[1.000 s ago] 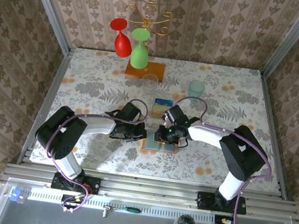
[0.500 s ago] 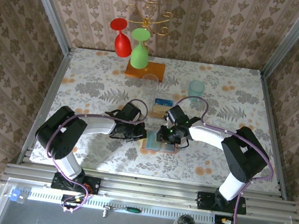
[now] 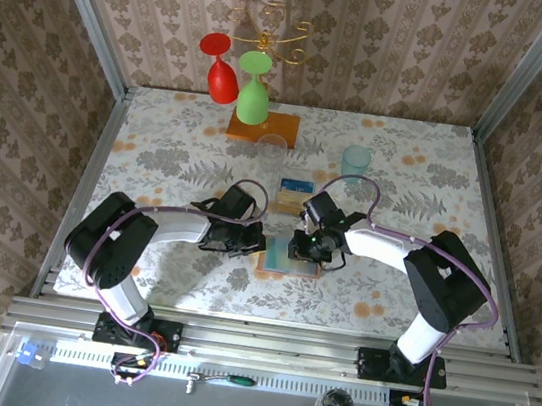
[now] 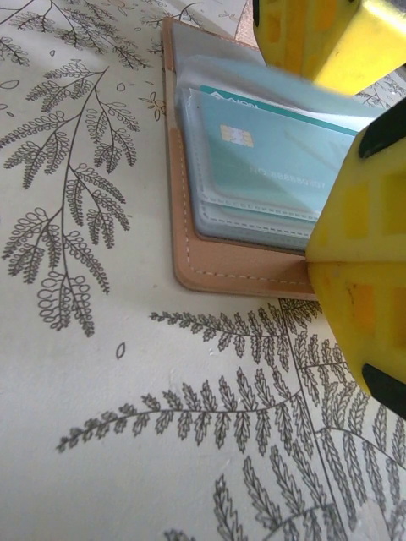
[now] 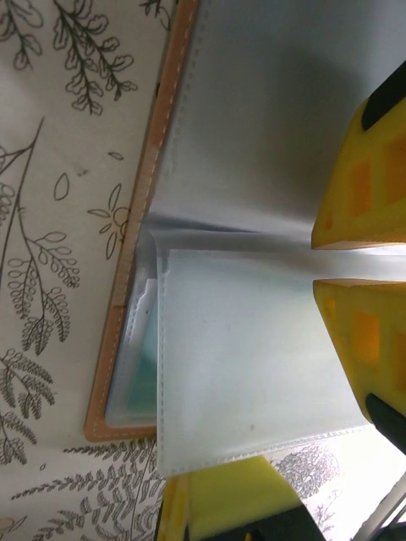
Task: Take the credit cards out of the card holder
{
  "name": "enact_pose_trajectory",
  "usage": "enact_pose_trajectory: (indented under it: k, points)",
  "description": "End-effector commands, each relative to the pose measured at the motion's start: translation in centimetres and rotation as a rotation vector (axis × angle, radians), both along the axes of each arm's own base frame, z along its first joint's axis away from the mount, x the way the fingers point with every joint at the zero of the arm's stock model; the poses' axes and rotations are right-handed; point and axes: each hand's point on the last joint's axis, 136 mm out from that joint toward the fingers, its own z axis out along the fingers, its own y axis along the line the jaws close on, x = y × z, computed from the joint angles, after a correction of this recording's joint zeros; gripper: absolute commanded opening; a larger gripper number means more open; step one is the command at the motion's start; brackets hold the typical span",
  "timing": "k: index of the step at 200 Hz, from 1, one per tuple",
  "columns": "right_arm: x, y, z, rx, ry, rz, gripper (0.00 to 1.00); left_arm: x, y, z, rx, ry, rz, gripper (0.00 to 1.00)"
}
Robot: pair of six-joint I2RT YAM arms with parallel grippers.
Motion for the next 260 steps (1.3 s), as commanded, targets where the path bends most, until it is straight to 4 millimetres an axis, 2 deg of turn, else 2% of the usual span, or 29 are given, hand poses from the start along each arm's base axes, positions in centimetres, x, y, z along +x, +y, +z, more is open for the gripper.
enact_pose_trajectory:
  k: [1, 62, 107, 198, 260]
  points:
    - [-0.4, -0.7, -0.1, -0.016, 0.001, -0.003, 0.17, 0.6, 0.5, 0.5, 0.025, -0.019, 0.010, 0.01]
    - [-0.4, -0.7, -0.3, -0.011, 0.002, -0.007, 0.17, 1.0, 0.1, 3.3, -0.028, -0.061, 0.033, 0.08]
    - [-0.5, -0.8, -0.5, -0.014, 0.005, -0.006, 0.17, 1.1, -0.4, 4.4, -0.062, -0.069, 0.036, 0.12]
    - [-0.5, -0.9, -0.5, -0.013, 0.003, -0.009, 0.15, 0.2, -2.8, 3.1, -0.101, -0.029, 0.009, 0.17]
    - [-0.5, -0.9, -0.7, -0.013, 0.006, -0.011, 0.15, -0.1, -3.3, 2.2, -0.110, -0.005, 0.006, 0.18]
